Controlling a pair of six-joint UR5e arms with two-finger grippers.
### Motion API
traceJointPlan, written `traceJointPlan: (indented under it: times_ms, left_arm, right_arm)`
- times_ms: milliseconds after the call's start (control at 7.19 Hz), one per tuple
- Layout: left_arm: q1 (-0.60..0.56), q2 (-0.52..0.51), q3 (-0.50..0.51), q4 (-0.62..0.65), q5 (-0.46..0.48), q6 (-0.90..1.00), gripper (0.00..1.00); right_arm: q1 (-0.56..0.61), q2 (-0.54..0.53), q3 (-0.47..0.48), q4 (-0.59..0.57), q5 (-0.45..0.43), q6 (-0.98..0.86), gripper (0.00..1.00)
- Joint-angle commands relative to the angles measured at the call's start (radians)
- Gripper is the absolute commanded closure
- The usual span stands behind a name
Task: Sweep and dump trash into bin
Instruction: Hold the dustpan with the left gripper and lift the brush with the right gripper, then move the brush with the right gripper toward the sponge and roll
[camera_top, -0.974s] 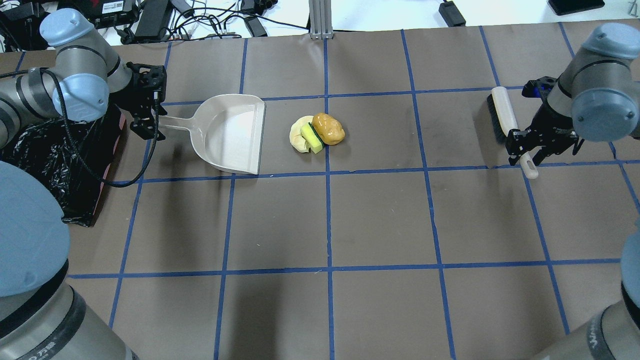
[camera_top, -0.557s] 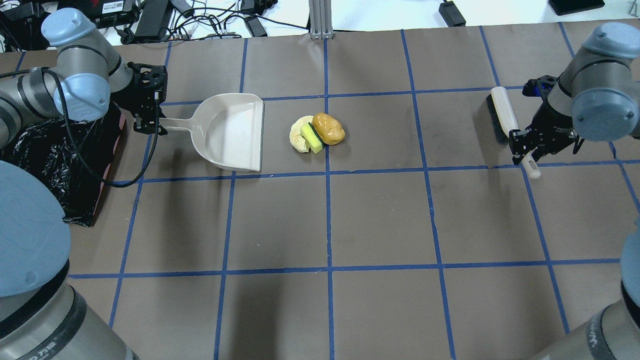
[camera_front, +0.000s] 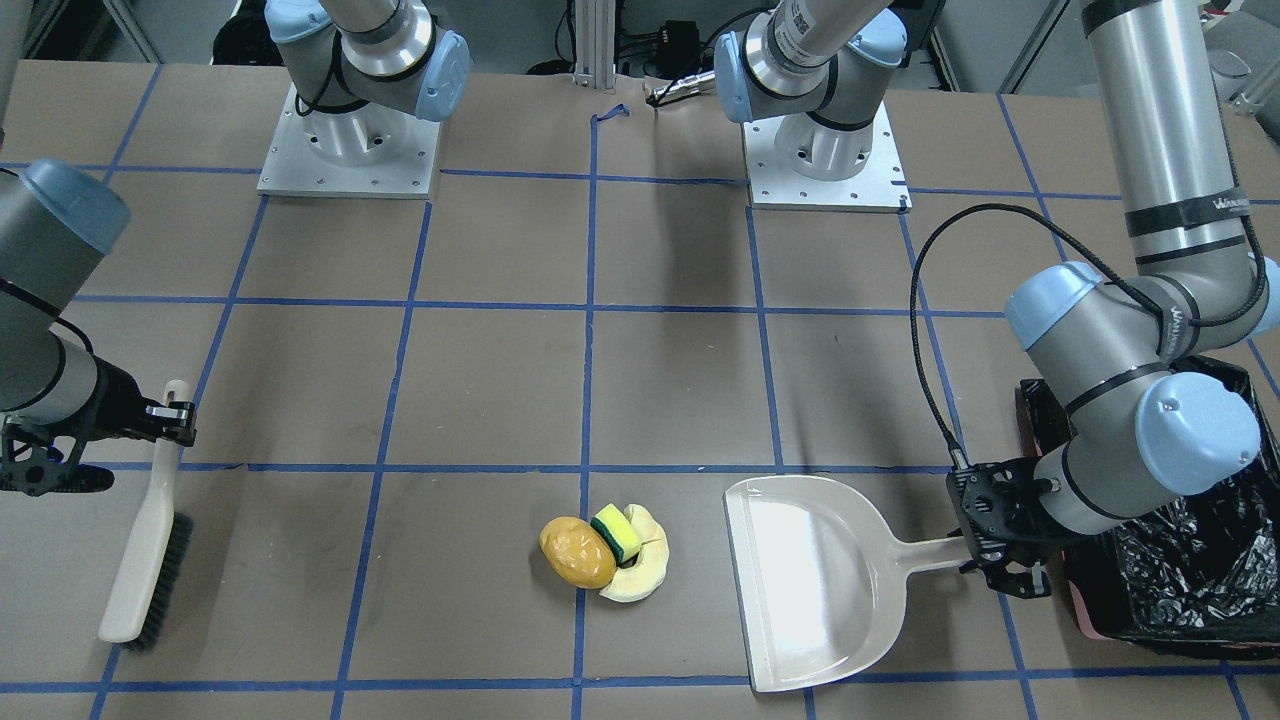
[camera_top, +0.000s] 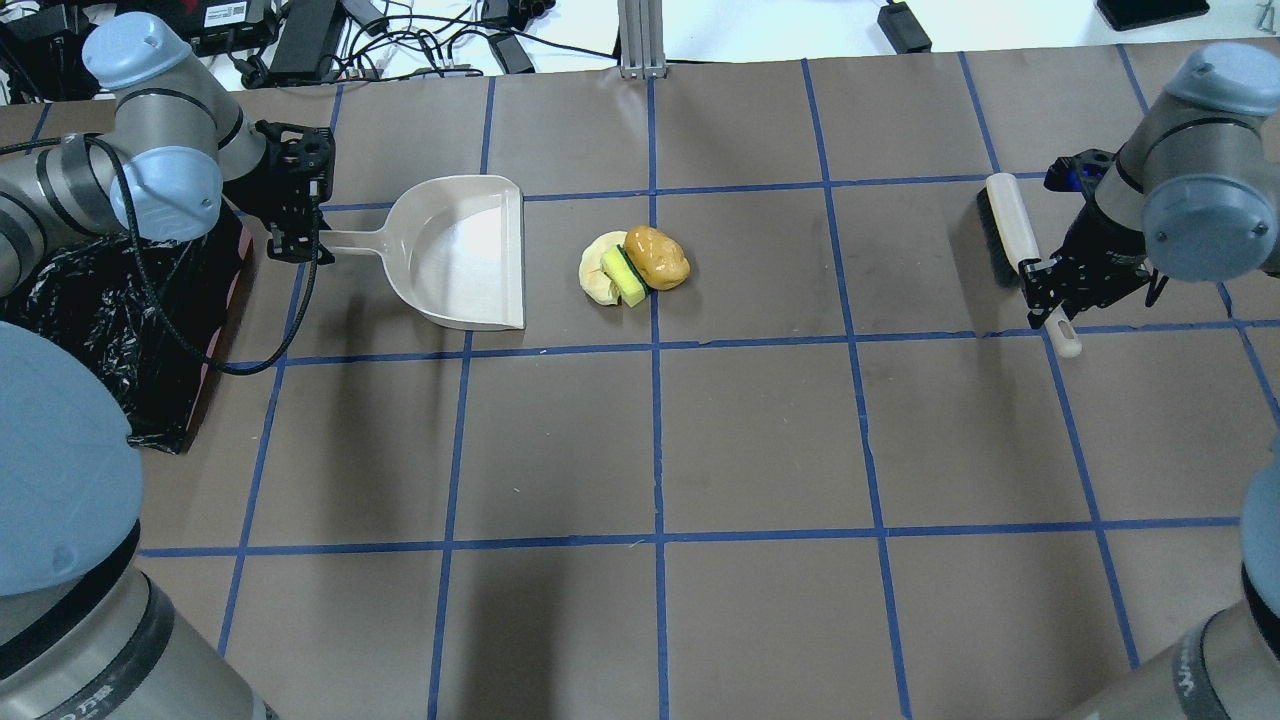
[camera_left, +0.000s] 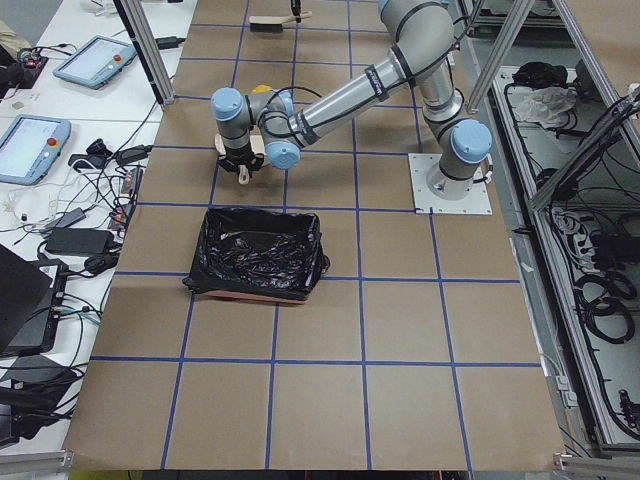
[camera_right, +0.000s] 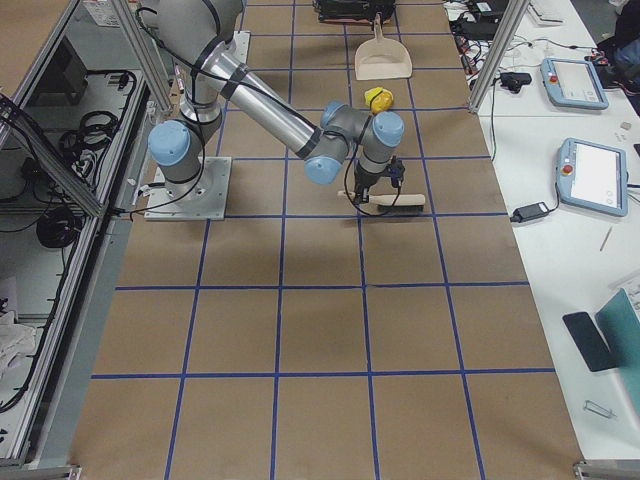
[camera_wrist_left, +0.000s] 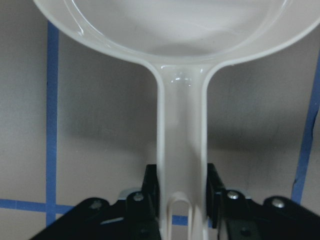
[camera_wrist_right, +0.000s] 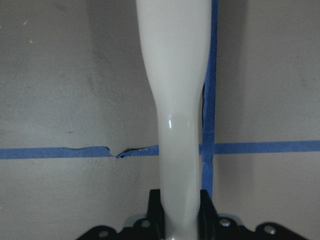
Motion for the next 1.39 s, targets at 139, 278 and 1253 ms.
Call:
traceJointPlan:
  times_ms: [139,278,1253]
  left_arm:
    - [-0.008,-0.003,0.001,0.001,0.041,-0.002,0.88]
    - [-0.012,-0.003,0.000,0.001,0.050,-0.005,0.88]
    - [-0.013,0.003,0.001,-0.001,0.049,-0.003,0.88]
  right_arm:
    - [0.009,-0.007,-0.052,0.074,0.004,-0.006,1.00]
    - [0.038,-0.012,-0.061,0.083,0.018,-0.001,1.00]
    - [0.363,-0.013,-0.064,0.083,0.168,0.454,1.00]
